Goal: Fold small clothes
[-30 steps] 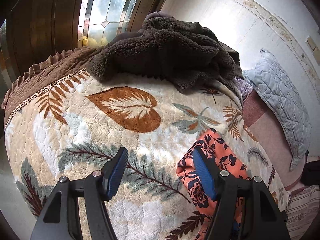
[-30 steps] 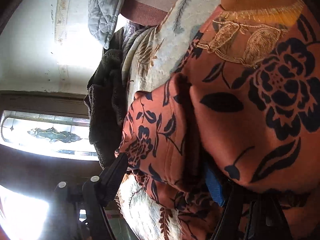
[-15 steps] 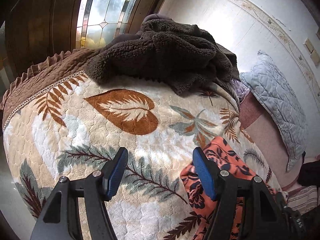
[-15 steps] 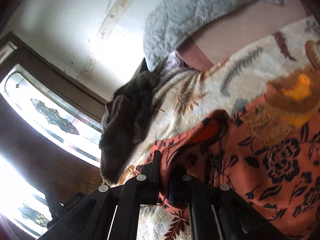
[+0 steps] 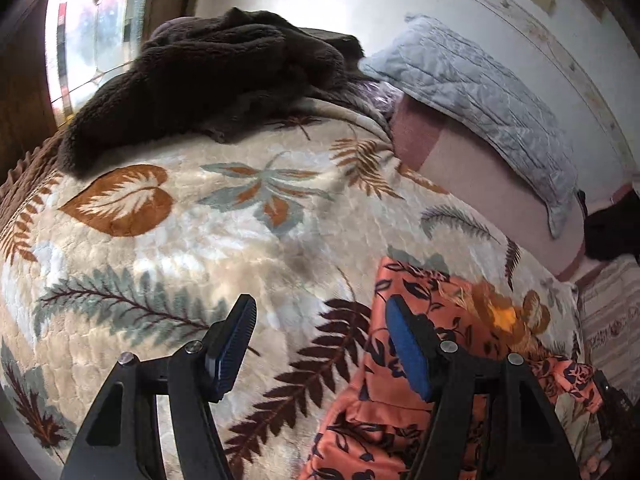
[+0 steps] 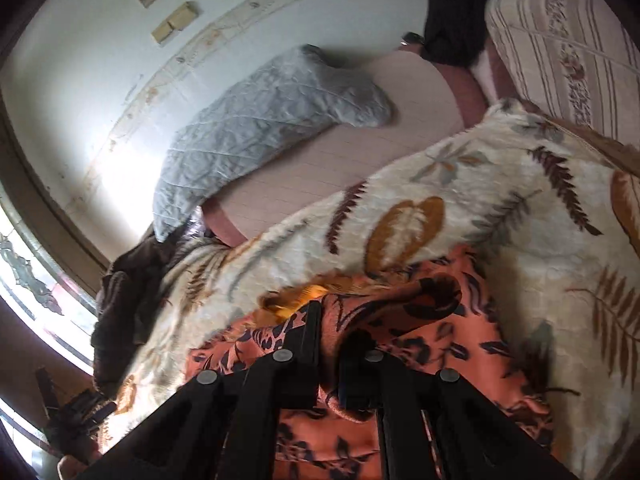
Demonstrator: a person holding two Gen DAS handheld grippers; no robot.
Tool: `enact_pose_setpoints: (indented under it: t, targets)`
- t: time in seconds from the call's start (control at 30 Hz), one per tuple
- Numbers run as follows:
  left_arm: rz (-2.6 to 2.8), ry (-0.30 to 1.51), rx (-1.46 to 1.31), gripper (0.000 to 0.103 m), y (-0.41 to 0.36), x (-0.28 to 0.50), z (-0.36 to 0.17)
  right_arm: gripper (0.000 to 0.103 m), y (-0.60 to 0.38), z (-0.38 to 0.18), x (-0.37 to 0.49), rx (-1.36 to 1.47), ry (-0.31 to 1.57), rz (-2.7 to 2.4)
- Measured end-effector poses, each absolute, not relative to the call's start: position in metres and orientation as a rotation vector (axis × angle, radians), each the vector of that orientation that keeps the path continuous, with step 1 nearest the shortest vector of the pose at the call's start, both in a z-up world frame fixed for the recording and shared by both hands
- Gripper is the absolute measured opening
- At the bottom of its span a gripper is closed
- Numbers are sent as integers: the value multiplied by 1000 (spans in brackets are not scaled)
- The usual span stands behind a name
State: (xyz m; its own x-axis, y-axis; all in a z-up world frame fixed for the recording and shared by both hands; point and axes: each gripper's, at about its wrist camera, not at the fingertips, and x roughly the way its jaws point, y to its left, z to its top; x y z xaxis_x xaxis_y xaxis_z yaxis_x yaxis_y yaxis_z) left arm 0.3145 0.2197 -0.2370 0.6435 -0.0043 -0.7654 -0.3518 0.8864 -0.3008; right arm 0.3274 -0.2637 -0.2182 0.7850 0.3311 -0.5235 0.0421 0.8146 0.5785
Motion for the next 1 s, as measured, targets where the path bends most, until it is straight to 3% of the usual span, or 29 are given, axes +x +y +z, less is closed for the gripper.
enact_pose_setpoints:
  t: [0.2,0.27,0.4,0.57,0.83,1.0]
  targets:
    - [56,960,-302,68,143,339,-262,10,-310,-314,346,658,1049,13]
    - [45,1008,-247,68,126,344,-274,15,-332,-320,339,782,1036,26]
    - [32,1101,-142,68,100,350,-300,24,-355,-284,315,683,875,-128]
    - [41,1106,-17,69,83,347,-309,24,-335,-269,322,693,806,91]
    - [28,1095,-45,69,90,344,-305,23,-281,-317,358,588,1078,146]
    - [-44,1049,-87,69,84,339,-294,25,-266,-287,348,590,950,250]
